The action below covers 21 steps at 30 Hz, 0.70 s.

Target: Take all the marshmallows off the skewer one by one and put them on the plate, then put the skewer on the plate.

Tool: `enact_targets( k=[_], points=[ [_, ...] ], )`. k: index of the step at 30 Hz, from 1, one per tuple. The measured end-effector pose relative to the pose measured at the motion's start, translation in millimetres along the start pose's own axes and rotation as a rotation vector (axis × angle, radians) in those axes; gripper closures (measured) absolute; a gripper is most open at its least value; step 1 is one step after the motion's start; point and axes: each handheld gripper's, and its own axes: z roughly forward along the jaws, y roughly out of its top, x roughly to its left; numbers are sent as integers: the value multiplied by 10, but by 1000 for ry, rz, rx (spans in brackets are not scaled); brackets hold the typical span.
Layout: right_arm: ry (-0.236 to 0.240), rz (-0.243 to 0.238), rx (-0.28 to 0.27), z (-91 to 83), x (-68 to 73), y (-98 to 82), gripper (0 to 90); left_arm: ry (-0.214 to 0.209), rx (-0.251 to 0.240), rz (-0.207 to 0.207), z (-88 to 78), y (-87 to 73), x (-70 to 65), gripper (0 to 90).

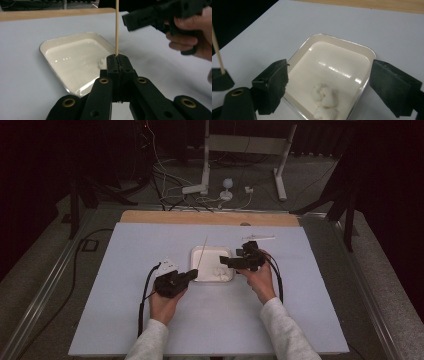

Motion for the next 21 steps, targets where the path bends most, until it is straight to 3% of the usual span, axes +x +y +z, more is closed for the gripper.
enact_targets(
  k=[7, 21],
  points=[
    [-29, -9, 14, -72, 69, -49, 153, 16, -17, -42, 93, 102, 17, 900],
    [-36, 6, -60, -427, -49, -281, 150, 41, 12, -123, 351, 110, 76, 900]
  ],
)
